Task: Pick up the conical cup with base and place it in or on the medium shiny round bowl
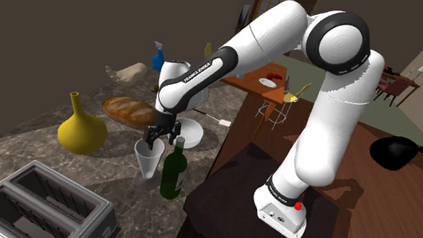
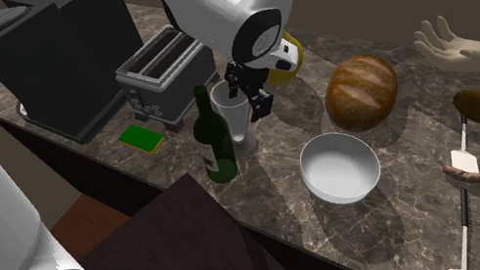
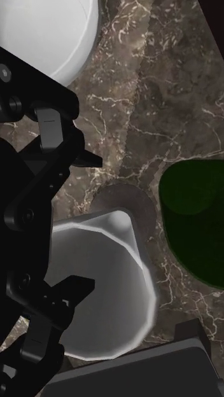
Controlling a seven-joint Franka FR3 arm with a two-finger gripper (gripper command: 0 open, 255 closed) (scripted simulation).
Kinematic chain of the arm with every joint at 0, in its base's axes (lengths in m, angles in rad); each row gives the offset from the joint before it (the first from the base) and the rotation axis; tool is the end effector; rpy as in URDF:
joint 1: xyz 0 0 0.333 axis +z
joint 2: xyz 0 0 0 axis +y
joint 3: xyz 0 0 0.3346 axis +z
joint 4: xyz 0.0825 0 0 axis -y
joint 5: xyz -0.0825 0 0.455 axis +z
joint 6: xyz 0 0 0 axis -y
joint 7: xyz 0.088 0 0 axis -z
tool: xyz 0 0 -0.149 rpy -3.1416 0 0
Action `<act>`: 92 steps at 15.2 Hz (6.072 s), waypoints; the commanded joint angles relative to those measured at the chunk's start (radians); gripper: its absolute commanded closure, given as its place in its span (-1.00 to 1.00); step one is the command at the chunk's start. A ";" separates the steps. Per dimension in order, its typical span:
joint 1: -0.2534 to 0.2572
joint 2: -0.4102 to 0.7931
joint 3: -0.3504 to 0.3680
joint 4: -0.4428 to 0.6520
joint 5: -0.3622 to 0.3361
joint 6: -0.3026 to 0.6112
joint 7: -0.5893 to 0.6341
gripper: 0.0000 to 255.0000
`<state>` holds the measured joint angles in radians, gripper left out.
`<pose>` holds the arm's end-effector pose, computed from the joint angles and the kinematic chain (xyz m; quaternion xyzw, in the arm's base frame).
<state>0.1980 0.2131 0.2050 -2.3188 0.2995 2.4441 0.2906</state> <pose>0.5063 0.2301 0.1643 -0.9907 0.0640 0.0791 0.0908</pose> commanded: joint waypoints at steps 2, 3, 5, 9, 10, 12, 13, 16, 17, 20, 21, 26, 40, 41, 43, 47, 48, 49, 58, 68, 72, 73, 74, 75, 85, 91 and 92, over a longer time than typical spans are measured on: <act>0.002 0.015 0.001 -0.005 0.002 0.021 -0.003 -1.00; 0.002 0.015 0.001 -0.005 0.002 0.021 -0.003 -1.00; 0.002 0.015 0.001 -0.005 0.002 0.021 -0.003 -1.00; 0.002 0.015 0.001 -0.005 0.002 0.020 -0.002 1.00; 0.002 0.015 0.001 -0.005 0.002 0.020 -0.002 1.00; 0.002 0.015 0.001 -0.005 0.002 0.020 -0.002 1.00; 0.002 0.015 0.001 -0.005 0.002 0.020 -0.002 1.00; 0.002 0.015 0.001 -0.005 0.002 0.021 -0.003 1.00; 0.002 0.015 0.001 -0.005 0.002 0.021 -0.003 1.00; 0.001 -0.009 0.001 -0.003 0.001 -0.004 0.003 1.00; 0.001 -0.020 0.001 -0.002 0.000 -0.017 0.006 1.00; -0.002 -0.075 0.000 0.007 -0.004 -0.080 0.019 1.00; -0.009 -0.205 -0.005 0.062 -0.016 -0.262 0.054 1.00; -0.010 -0.213 -0.005 0.067 -0.017 -0.275 0.057 1.00; -0.011 -0.228 -0.006 0.079 -0.018 -0.301 0.062 1.00; -0.012 -0.255 -0.009 0.105 -0.021 -0.354 0.071 1.00; -0.013 -0.258 -0.009 0.108 -0.022 -0.359 0.072 1.00; -0.025 -0.264 -0.022 0.110 -0.025 -0.374 0.051 1.00; -0.133 -0.275 -0.141 0.186 -0.071 -0.505 -0.129 1.00; -0.247 -0.192 -0.259 0.382 -0.119 -0.656 -0.319 1.00; -0.289 -0.134 -0.299 0.489 -0.129 -0.719 -0.388 1.00; -0.289 -0.132 -0.298 0.479 -0.129 -0.706 -0.390 1.00; -0.289 -0.129 -0.298 0.468 -0.128 -0.693 -0.392 1.00; -0.289 -0.127 -0.298 0.458 -0.127 -0.680 -0.394 1.00; -0.288 -0.090 -0.296 0.369 -0.117 -0.556 -0.416 1.00; -0.287 -0.058 -0.295 0.326 -0.109 -0.483 -0.430 1.00; -0.287 -0.052 -0.294 0.320 -0.108 -0.471 -0.432 1.00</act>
<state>-0.0892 0.1531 -0.0895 -1.9963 0.1902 1.9617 -0.1390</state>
